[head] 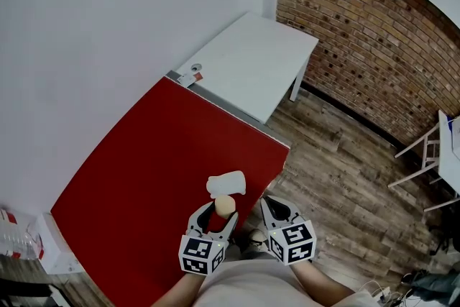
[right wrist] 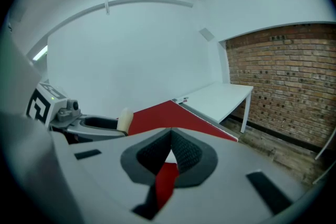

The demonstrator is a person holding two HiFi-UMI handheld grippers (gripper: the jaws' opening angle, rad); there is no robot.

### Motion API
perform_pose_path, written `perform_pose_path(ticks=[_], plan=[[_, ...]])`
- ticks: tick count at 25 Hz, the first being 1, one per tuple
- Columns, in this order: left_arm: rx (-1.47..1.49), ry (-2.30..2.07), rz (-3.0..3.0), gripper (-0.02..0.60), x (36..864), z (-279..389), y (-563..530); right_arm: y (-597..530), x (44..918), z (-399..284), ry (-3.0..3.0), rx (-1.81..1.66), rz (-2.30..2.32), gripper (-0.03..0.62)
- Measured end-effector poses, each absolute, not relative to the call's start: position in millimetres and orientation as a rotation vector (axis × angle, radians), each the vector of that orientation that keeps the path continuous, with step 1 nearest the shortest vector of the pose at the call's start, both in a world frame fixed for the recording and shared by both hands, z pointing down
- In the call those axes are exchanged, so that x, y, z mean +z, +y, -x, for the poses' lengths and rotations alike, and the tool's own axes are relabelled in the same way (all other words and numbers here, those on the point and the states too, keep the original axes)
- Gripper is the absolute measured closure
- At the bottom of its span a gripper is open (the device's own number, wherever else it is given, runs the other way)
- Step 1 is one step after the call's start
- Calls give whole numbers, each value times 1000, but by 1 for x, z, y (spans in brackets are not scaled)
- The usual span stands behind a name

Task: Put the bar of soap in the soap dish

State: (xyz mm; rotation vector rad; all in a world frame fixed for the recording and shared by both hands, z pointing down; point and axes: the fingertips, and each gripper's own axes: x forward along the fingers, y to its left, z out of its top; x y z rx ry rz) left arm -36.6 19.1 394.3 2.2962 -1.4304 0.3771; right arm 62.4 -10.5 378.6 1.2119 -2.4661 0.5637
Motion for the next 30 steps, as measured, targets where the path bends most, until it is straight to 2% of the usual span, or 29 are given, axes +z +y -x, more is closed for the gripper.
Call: perform_pose_path(ticks=[21, 30], plan=[[403, -1407, -2277, 333, 418, 66, -27, -44, 404, -32, -2421, 608, -1194, 589], [417, -1405, -2241, 333, 455, 75, -56, -76, 439, -24, -2389, 658, -1201, 589]])
